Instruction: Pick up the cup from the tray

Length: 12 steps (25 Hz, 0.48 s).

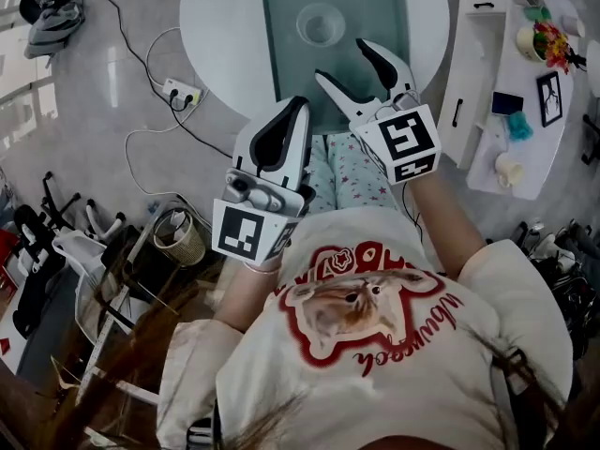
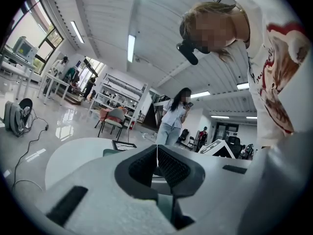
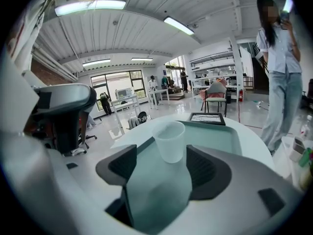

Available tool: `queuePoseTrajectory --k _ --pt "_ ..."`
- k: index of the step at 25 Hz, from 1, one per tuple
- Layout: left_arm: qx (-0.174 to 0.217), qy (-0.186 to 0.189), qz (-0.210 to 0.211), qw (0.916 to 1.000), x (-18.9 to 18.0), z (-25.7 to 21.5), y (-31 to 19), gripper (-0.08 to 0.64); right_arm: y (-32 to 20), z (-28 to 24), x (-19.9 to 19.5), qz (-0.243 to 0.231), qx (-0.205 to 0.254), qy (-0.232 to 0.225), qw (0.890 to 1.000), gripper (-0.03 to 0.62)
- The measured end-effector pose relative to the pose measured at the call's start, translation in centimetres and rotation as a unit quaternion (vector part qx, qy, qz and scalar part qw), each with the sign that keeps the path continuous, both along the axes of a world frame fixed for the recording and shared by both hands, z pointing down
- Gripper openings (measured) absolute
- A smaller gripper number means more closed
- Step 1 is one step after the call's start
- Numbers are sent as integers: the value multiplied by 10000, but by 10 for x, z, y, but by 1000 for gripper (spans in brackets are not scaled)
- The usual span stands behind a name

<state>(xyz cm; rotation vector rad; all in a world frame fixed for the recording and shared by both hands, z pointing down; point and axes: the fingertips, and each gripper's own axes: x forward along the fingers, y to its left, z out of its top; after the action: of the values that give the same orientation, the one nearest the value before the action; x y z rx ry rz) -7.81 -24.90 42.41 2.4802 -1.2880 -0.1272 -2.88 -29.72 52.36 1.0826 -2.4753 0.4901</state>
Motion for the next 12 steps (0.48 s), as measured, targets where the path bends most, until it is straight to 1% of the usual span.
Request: queuePoseTrajectory --k 6,12 --pt "-68 -14 -128 9999 -9 6 6 15 1 16 -2 -23 -138 125 9998 291" --pt "-127 -30 -139 9998 -11 9 9 15 -6 29 -6 -3 -291 239 9993 295"
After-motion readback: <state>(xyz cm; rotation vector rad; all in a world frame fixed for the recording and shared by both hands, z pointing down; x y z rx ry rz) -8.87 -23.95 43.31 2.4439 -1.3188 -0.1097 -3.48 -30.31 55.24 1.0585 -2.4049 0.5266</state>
